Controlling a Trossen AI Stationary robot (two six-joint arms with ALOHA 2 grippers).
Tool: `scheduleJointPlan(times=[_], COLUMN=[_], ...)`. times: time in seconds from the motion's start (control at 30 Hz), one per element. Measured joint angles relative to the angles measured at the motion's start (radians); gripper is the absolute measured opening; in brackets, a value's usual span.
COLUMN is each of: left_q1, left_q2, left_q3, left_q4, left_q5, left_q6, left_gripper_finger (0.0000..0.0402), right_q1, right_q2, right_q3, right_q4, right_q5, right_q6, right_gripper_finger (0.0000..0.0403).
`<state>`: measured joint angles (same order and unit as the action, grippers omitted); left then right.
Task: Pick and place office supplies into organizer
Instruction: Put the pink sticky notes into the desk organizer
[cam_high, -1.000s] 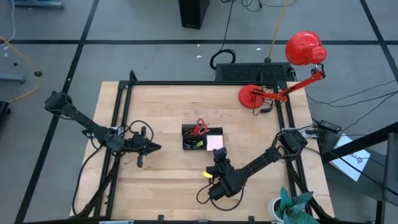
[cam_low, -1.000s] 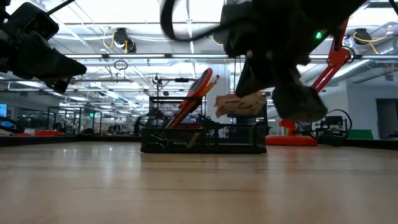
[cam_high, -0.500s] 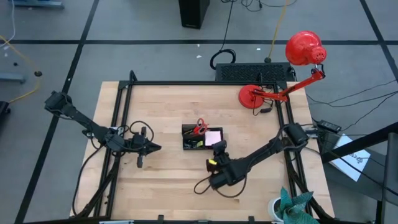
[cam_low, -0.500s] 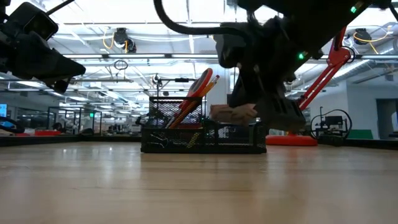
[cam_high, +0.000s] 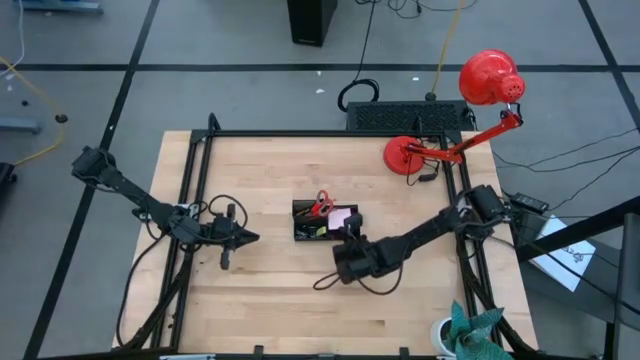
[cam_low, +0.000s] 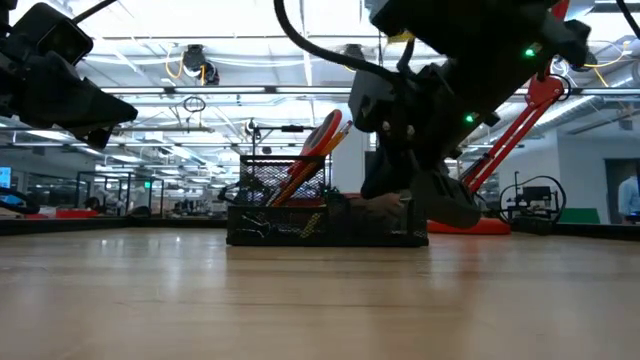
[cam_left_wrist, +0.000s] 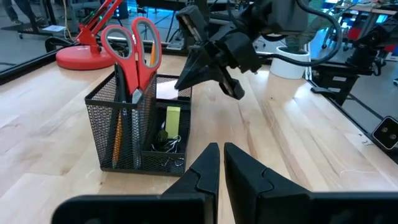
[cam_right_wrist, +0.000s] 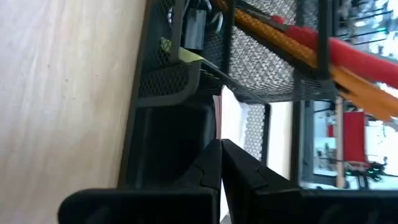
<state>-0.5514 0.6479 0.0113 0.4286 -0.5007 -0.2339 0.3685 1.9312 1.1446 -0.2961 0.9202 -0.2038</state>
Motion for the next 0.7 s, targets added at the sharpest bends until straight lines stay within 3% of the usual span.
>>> scheduleJointPlan(times=[0.43, 0.7], left_q1=[0.000, 0.000], left_q2=[0.000, 0.000], left_q3=[0.000, 0.000], left_q4=[0.000, 0.001], left_q5=[0.001, 0.002], left_q6=[0.003, 0.002], left_gripper_finger=[0.0031, 0.0031], right_q1=[-0.049, -0.070], right_q2=[0.000, 0.001], right_q3=[0.000, 0.000], right_q4=[0.004, 0.006], right_q5=[-0.126, -0.305], right_q6=[-0.020, 0.054], right_gripper_finger=[0.0000, 0.0008])
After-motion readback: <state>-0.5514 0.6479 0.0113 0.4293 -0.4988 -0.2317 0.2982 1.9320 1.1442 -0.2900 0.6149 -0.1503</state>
